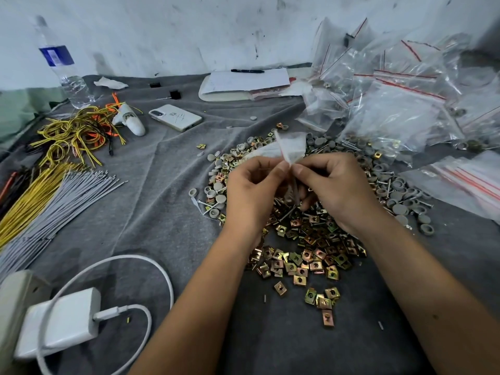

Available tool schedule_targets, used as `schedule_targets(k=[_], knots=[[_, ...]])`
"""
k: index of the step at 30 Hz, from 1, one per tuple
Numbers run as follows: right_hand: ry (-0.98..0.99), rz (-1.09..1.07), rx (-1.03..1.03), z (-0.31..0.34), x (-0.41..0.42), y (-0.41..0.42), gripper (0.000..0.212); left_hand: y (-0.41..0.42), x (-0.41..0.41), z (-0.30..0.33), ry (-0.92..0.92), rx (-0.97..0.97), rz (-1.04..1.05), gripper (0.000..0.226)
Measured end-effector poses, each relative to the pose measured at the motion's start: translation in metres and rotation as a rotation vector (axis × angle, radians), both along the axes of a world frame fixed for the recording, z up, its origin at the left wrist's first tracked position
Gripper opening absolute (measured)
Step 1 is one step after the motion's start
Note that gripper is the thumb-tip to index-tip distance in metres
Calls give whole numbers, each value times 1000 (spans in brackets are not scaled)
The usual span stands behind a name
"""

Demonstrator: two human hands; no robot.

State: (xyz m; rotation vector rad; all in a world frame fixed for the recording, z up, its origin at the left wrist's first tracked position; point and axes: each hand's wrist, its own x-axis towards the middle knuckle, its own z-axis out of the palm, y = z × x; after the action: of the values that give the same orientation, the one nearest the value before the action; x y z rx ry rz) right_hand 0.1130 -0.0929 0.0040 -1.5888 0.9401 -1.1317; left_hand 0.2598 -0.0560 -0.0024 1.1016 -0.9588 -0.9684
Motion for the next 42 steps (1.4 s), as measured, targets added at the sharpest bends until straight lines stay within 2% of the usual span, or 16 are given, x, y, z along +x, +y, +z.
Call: schedule_targets(k=[4, 6, 10, 14, 17, 25, 30, 33, 38, 42], knots=[[87, 44, -31, 0, 1, 1, 23, 0, 2, 1, -98, -3, 61, 2], [31, 61, -9, 1, 1, 3, 31, 1, 2, 1, -261, -79, 107, 5], [33, 57, 4, 3, 4, 6, 36, 4, -2, -1, -754, -309, 234, 13], [-21, 86, 34, 3, 2, 5, 35, 1, -1, -4, -855, -351, 263, 24], [-36, 58, 70, 1, 1, 1, 37, 1, -1, -4, -850, -367, 228, 27], [18, 120, 24, -3, -2, -5, 35, 2, -3, -3, -715, -354, 236, 13], [48, 147, -8, -4, -3, -4, 29, 1, -1, -4, -730, -351, 263, 13], [29, 94, -43, -3, -5, -4, 23, 1, 0, -4, -735, -347, 254, 18], [17, 27, -45, -2, -4, -3, 24, 2, 2, -1, -652, -269, 185, 20], [73, 60, -25, -2, -4, -3, 25, 2, 4, 1, -540, -184, 156, 16]])
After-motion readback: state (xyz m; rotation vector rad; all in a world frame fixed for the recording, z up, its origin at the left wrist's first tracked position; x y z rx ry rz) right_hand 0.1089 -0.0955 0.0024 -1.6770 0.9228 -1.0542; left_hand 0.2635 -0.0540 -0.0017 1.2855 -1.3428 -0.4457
